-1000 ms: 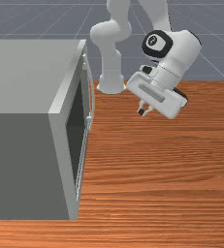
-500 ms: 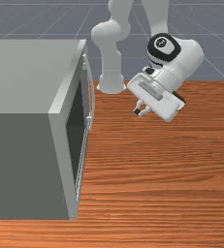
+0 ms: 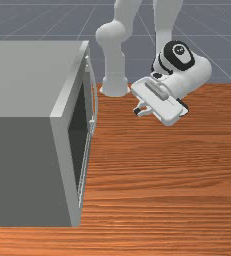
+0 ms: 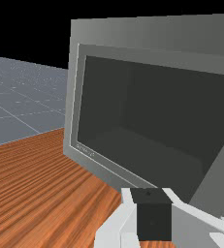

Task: Open the microwave

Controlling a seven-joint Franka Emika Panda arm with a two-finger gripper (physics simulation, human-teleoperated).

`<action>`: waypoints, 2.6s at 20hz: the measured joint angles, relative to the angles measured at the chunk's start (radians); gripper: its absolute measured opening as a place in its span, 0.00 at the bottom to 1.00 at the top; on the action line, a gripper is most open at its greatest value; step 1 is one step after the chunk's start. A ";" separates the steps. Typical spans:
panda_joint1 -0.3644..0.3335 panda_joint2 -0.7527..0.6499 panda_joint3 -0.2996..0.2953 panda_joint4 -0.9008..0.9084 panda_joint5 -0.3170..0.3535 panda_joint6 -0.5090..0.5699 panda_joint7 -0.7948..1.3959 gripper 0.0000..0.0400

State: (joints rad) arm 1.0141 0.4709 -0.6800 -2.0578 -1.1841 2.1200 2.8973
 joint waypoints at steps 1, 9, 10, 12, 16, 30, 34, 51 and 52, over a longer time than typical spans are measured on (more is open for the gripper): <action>0.013 0.011 -0.006 0.003 -0.016 -0.024 0.000 0.00; 0.047 0.015 -0.029 0.011 0.016 -0.060 0.000 0.00; 0.050 0.012 -0.033 0.009 0.015 -0.060 0.000 0.00; 0.063 0.036 -0.046 0.027 0.022 -0.124 0.000 0.00; 0.092 0.029 -0.071 0.020 0.012 -0.184 0.000 0.00; 0.136 0.097 -0.101 0.028 0.097 -0.273 0.000 0.00; 0.153 0.135 -0.124 0.025 0.117 -0.346 0.000 0.00; 0.187 0.211 -0.174 0.020 0.332 -0.542 0.000 0.78; 0.197 0.212 -0.181 0.011 0.326 -0.534 0.000 0.86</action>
State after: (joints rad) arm 1.2111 0.6831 -0.8607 -2.0472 -0.8582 1.5862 2.8973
